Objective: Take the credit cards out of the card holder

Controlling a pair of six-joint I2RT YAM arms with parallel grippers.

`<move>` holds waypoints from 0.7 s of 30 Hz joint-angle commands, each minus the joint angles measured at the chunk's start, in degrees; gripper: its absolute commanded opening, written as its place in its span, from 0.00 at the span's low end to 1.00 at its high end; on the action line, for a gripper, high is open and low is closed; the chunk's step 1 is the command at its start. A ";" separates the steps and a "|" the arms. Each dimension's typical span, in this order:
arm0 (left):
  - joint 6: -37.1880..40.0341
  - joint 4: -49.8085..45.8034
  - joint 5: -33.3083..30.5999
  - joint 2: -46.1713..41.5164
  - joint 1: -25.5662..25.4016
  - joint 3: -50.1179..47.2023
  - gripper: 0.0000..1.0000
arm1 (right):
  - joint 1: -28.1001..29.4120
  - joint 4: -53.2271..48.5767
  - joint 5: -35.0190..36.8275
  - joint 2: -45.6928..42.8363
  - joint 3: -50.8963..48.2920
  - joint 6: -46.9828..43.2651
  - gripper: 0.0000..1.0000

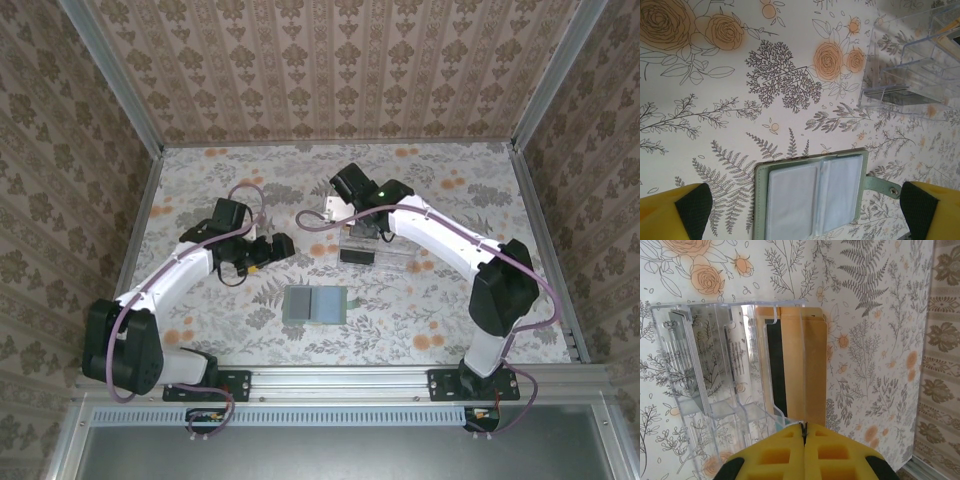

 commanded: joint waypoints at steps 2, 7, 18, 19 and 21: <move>1.54 -0.94 1.05 0.66 0.55 2.06 1.00 | -0.80 1.26 0.81 1.88 0.55 -1.01 0.00; 1.46 -1.01 1.05 0.45 0.65 1.75 1.00 | -1.41 1.11 -0.35 2.33 0.18 -0.38 0.00; 1.39 -0.74 1.22 0.57 0.91 1.35 1.00 | -1.56 -0.69 -2.36 3.78 -0.81 0.31 0.00; 1.39 -0.70 1.22 0.57 0.91 1.30 1.00 | -1.53 -0.70 -2.31 3.99 -0.86 0.33 0.00; 1.39 -0.72 1.22 0.57 0.98 1.17 1.00 | -1.59 -0.50 -2.42 4.33 -0.83 0.59 0.00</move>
